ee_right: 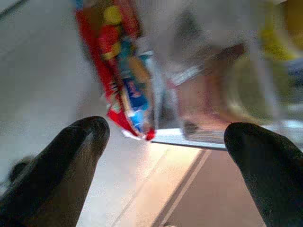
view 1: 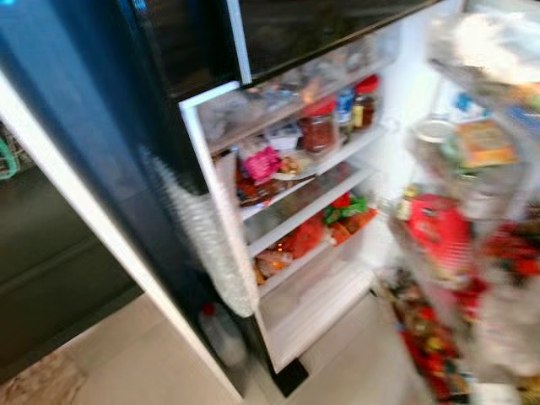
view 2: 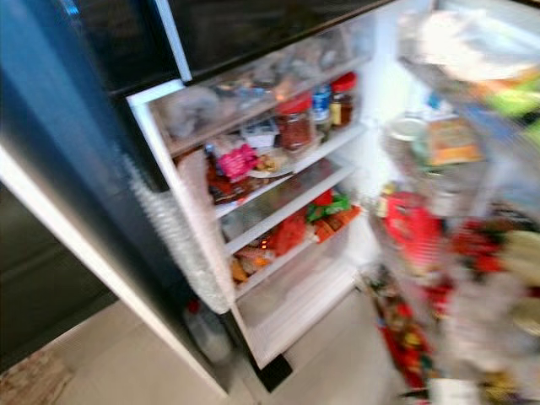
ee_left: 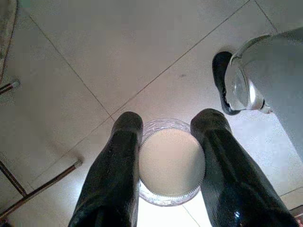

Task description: Restocking fridge

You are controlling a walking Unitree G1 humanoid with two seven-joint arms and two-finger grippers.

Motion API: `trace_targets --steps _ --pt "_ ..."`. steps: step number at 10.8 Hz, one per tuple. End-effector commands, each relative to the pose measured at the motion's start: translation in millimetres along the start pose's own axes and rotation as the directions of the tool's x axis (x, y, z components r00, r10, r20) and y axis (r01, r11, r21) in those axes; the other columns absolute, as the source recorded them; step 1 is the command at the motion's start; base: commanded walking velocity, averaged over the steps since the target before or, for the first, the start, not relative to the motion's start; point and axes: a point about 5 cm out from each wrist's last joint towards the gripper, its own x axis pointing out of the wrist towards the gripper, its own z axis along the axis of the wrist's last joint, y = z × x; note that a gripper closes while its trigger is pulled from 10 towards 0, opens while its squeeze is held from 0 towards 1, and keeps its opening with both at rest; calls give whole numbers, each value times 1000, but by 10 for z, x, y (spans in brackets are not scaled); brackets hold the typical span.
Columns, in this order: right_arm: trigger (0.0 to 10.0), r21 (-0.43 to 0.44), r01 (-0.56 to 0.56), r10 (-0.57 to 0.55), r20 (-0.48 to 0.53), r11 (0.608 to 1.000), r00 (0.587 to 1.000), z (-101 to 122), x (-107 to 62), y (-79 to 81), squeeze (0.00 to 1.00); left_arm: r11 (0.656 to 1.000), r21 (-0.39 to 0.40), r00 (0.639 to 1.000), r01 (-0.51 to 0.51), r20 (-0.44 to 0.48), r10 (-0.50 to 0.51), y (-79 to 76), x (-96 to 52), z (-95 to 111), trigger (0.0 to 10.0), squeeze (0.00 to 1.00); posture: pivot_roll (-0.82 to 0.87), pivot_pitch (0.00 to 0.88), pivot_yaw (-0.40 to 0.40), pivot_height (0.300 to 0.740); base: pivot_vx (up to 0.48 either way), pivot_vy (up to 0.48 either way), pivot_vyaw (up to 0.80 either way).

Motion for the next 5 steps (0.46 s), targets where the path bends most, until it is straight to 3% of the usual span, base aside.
trace_targets --steps 1,2,3,4,5 --pt "10000 36 72 -74 46 997 996 99 29 -174 0 1000 9 1000 -1 -7 1 25 -5 -18 10000 0 -132 0 57 740 0 0 0" --pt "10000 40 64 -65 31 997 997 56 22 -191 0 1000 9 1000 0 -7 0 24 -5 -16 10000 0 -132 0 56 740 0 0 0" --pt "10000 71 -6 6 9 997 1000 11 5 -53 0 1000 10 1000 0 -7 0 27 -4 -13 10000 0 -131 0 59 740 0 0 0" --pt "10000 106 -134 137 -19 985 990 -26 -27 193 0 1000 11 1000 0 -7 1 29 -3 -10 10000 0 -131 0 59 740 0 0 0" --pt "10000 69 -312 315 -40 948 948 -64 -103 526 0 1000 12 1000 3 -7 -3 30 -3 -8 10000 0 -124 0 61 740 0 0 0"
